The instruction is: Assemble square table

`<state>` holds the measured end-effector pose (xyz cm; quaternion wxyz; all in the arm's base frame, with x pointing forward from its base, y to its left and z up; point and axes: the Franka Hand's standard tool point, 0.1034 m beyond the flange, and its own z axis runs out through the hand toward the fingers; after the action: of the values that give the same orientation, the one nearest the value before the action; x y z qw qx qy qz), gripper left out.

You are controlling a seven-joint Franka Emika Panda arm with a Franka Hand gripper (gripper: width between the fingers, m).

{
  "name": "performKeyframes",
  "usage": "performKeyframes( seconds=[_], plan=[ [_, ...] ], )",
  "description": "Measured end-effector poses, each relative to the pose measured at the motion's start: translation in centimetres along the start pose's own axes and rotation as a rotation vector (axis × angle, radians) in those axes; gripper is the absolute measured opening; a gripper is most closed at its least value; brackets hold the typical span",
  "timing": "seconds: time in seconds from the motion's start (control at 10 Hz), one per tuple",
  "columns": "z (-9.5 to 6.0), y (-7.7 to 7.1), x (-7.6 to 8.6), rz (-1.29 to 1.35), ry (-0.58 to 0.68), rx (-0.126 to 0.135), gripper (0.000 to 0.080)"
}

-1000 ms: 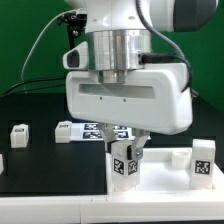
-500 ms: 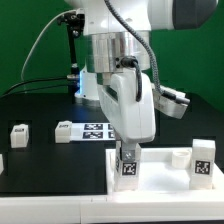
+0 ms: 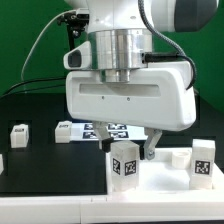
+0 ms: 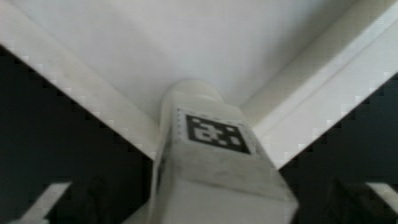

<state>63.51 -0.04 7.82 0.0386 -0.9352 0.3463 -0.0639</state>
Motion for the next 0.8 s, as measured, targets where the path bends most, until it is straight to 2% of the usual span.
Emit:
performKeyframes(
  seconds=[0.1, 0.2, 0.3, 0.4, 0.8],
  plan=[
    [0.01, 0.07, 0.05, -0.082, 0.002, -0.003, 0.0637],
    [0.00, 0.06, 0.06, -0.148, 0.002, -0.004, 0.0646],
    [-0.13, 0.00, 0.16, -0.393, -0.001, -0.020, 0.0646],
    [-0.21, 0.06, 0.35, -0.589, -0.021, -0.017, 0.0649],
    [-0.16, 0.46, 0.42, -0.812, -0.042, -0.029, 0.0649]
  ],
)
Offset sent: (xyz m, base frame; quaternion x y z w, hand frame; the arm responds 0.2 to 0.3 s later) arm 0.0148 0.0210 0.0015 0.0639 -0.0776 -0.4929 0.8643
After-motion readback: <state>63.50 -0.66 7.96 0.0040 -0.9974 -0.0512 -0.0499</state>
